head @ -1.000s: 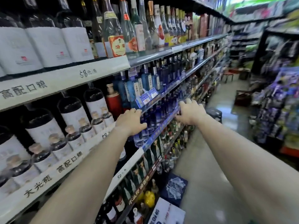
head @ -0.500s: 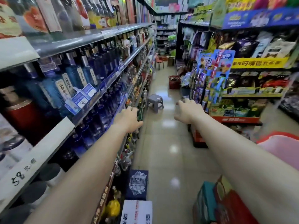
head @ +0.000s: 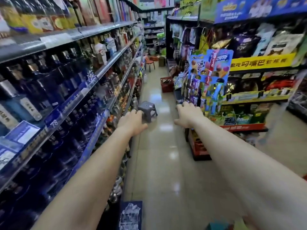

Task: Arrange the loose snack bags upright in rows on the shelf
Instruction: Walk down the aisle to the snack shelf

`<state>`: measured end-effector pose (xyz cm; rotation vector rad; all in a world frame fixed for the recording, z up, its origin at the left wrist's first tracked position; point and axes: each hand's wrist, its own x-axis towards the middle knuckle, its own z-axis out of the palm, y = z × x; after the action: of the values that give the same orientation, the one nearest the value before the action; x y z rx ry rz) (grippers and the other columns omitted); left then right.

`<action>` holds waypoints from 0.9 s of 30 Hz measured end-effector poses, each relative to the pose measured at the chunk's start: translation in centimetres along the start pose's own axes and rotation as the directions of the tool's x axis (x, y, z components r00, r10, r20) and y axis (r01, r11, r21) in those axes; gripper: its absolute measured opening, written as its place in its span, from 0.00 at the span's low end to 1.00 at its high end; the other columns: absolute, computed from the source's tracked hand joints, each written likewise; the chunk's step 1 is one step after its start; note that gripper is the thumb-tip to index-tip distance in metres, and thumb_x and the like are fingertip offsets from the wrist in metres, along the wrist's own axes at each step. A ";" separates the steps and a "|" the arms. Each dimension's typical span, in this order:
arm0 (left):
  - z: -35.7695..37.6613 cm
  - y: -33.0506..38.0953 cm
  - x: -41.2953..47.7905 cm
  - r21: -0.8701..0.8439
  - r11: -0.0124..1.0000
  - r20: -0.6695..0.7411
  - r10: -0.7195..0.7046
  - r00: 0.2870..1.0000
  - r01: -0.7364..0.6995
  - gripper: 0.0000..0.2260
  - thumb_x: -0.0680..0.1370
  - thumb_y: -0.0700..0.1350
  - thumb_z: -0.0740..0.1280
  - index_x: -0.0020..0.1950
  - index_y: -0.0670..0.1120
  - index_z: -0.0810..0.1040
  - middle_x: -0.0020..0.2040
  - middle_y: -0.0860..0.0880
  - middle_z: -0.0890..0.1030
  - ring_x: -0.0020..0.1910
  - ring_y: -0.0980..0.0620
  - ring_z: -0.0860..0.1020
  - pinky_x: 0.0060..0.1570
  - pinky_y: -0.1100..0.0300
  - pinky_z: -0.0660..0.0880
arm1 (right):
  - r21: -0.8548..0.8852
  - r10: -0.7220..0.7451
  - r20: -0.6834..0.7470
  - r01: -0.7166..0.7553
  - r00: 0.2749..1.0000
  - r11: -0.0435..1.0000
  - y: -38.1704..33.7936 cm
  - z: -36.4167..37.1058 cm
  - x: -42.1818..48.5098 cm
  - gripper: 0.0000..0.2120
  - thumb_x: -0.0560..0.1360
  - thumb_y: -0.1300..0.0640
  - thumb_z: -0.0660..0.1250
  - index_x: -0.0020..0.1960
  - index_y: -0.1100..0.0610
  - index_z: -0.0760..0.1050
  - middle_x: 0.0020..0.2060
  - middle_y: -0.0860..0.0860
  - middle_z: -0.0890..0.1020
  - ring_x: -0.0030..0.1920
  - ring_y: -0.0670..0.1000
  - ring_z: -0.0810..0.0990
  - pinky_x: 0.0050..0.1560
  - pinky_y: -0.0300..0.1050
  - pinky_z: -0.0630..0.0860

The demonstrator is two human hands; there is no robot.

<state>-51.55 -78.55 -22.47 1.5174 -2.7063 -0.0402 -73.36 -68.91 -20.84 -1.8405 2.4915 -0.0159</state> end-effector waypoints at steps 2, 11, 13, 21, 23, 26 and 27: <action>0.0 1.0 3.7 -0.021 1.000 0.001 -0.001 1.000 0.001 0.28 0.76 0.60 0.64 0.72 0.47 0.68 0.68 0.45 0.71 0.66 0.42 0.72 0.58 0.44 0.75 | 0.008 -0.003 -0.007 0.003 1.000 1.000 1.6 -0.5 3.6 0.32 0.75 0.41 0.66 0.73 0.55 0.65 0.70 0.58 0.67 0.70 0.63 0.66 0.65 0.61 0.67; 1.3 1.1 18.9 -0.007 1.000 0.024 0.015 1.000 -0.015 0.26 0.77 0.59 0.63 0.70 0.47 0.68 0.66 0.44 0.72 0.65 0.41 0.72 0.56 0.46 0.75 | 0.008 0.006 0.004 -0.006 1.000 1.000 5.1 -0.8 18.6 0.30 0.75 0.41 0.65 0.71 0.54 0.66 0.67 0.58 0.69 0.68 0.62 0.68 0.63 0.60 0.69; 1.7 0.4 22.8 -0.014 1.000 -0.003 0.021 1.000 -0.021 0.26 0.76 0.59 0.63 0.70 0.47 0.68 0.66 0.44 0.72 0.65 0.41 0.72 0.57 0.46 0.74 | 0.011 0.010 -0.003 -0.010 1.000 1.000 5.2 -0.4 22.6 0.30 0.74 0.41 0.65 0.71 0.55 0.66 0.68 0.58 0.68 0.69 0.62 0.67 0.64 0.60 0.68; 1.6 -5.1 42.6 -0.006 0.999 0.000 0.054 0.999 -0.054 0.25 0.76 0.59 0.64 0.68 0.47 0.69 0.65 0.44 0.73 0.64 0.41 0.72 0.55 0.47 0.73 | 0.022 0.053 -0.012 -0.053 0.999 0.998 4.3 -0.8 41.9 0.30 0.74 0.41 0.65 0.71 0.54 0.66 0.68 0.58 0.68 0.68 0.62 0.67 0.65 0.60 0.67; 1.2 -6.7 47.7 -0.017 0.997 0.016 0.071 0.997 -0.070 0.26 0.75 0.58 0.64 0.70 0.47 0.69 0.65 0.44 0.73 0.63 0.40 0.73 0.55 0.47 0.73 | 0.028 0.076 -0.012 -0.076 0.997 0.997 4.0 -1.4 46.9 0.29 0.73 0.41 0.66 0.70 0.54 0.67 0.67 0.58 0.69 0.67 0.62 0.68 0.63 0.59 0.68; 1.0 -9.0 54.8 -0.017 0.996 0.029 0.084 0.996 -0.084 0.27 0.75 0.57 0.65 0.71 0.47 0.69 0.65 0.44 0.73 0.63 0.41 0.72 0.57 0.47 0.73 | 0.038 0.085 -0.004 -0.085 0.996 0.996 3.4 -1.7 54.0 0.30 0.74 0.42 0.66 0.71 0.54 0.66 0.68 0.58 0.69 0.67 0.62 0.68 0.63 0.59 0.68; 1.1 -9.7 57.1 -0.017 0.997 0.035 0.082 0.996 -0.081 0.27 0.75 0.57 0.65 0.71 0.47 0.69 0.65 0.44 0.73 0.64 0.41 0.72 0.58 0.47 0.73 | 0.037 0.081 0.004 -0.081 0.997 0.996 3.1 -1.6 56.2 0.30 0.74 0.42 0.66 0.72 0.54 0.65 0.68 0.58 0.69 0.67 0.62 0.68 0.63 0.60 0.68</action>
<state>-73.04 -132.30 -22.77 1.4141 -2.7853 -0.0866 -92.91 -121.75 -20.98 -1.7230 2.5444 -0.0566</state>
